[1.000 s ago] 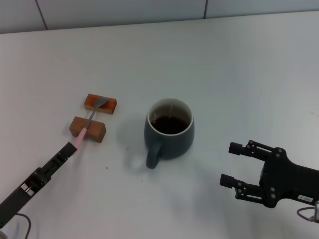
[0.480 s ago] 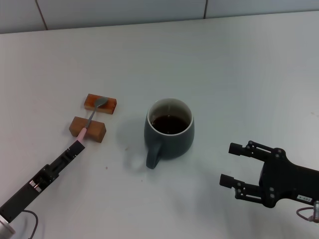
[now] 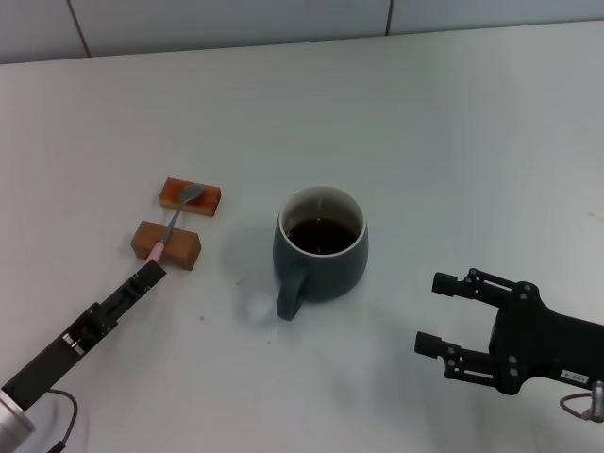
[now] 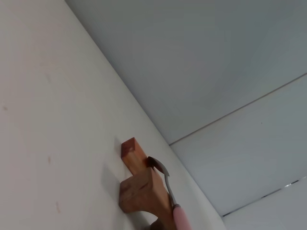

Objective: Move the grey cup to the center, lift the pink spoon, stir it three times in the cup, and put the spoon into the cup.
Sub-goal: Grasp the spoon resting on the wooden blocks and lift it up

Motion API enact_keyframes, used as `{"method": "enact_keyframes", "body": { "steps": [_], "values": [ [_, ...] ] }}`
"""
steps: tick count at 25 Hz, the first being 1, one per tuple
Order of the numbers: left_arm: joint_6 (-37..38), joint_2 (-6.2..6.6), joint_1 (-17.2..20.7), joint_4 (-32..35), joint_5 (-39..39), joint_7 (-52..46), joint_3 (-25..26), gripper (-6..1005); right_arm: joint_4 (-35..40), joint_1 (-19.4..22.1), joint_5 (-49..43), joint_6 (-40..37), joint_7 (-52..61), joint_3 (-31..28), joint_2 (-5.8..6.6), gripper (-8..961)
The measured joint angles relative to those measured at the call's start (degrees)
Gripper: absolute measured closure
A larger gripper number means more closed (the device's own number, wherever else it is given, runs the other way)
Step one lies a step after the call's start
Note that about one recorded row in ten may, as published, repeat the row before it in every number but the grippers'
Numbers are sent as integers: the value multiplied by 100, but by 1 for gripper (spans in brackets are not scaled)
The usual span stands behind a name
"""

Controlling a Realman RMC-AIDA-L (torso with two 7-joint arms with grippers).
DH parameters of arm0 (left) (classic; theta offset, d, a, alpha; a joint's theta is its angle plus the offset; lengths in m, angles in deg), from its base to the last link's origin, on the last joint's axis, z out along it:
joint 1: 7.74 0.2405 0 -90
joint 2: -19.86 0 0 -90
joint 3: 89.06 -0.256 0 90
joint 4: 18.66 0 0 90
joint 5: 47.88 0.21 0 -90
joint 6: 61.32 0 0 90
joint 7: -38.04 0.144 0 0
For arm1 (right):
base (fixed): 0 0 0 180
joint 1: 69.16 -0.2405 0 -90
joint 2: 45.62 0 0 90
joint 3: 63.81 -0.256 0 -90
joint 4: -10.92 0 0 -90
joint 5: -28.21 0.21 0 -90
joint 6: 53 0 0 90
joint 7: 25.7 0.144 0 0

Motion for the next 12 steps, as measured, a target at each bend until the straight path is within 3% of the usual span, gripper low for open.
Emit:
{"method": "enact_keyframes", "body": {
  "steps": [12],
  "values": [
    [-87,-12,-126,-77,0,-58,9,198,0,-11,0,11,0,16,0,180]
  ]
}}
